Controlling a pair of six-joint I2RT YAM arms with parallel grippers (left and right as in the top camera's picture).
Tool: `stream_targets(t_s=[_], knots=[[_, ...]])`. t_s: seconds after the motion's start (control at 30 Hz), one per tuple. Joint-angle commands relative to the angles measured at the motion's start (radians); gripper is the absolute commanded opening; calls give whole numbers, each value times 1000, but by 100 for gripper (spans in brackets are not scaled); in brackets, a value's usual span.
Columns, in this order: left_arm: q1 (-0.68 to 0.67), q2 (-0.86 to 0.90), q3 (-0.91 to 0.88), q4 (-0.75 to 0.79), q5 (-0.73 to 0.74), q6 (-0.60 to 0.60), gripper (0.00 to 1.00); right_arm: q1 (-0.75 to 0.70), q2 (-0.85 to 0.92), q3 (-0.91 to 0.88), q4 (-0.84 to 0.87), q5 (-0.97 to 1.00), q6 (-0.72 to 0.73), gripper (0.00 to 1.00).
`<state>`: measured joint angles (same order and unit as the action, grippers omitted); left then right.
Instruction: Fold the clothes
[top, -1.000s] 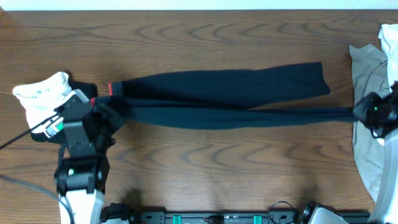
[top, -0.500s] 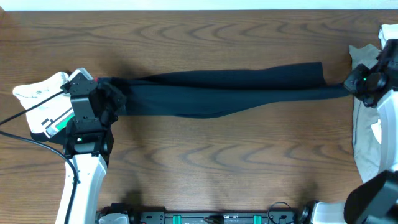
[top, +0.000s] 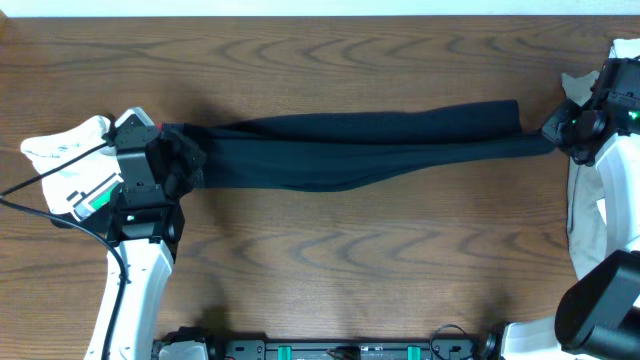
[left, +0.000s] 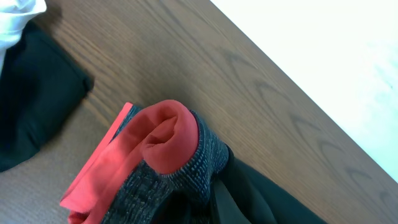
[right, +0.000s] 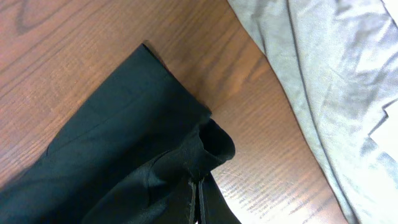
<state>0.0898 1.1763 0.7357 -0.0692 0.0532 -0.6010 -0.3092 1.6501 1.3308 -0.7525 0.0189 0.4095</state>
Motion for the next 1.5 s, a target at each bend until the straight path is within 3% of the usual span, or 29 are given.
stream_targets(t_s=[0.0,0.7,0.73,0.83,0.9,0.97,1.0,1.17,1.47], knots=[[4,42,20,29,-1,17,6,23,53,25,24,22,13,1],[4,374,21,425,-22,17,6,117,230,25,323,23,24,1],[5,396,21,452,-35,17,6,119,241,25,369,22,24,4],[6,465,21,536,-64,16,7,122,282,25,483,-11,24,37],[5,499,21,555,-61,9,15,121,304,25,510,-47,24,52],[5,516,21,536,-47,6,43,121,319,25,502,-63,24,64],[5,519,21,515,-35,6,50,121,327,25,486,-63,23,68],[5,506,21,445,-12,17,51,111,330,25,425,-61,-34,76],[5,433,23,451,18,30,51,108,325,25,363,-80,-71,76]])
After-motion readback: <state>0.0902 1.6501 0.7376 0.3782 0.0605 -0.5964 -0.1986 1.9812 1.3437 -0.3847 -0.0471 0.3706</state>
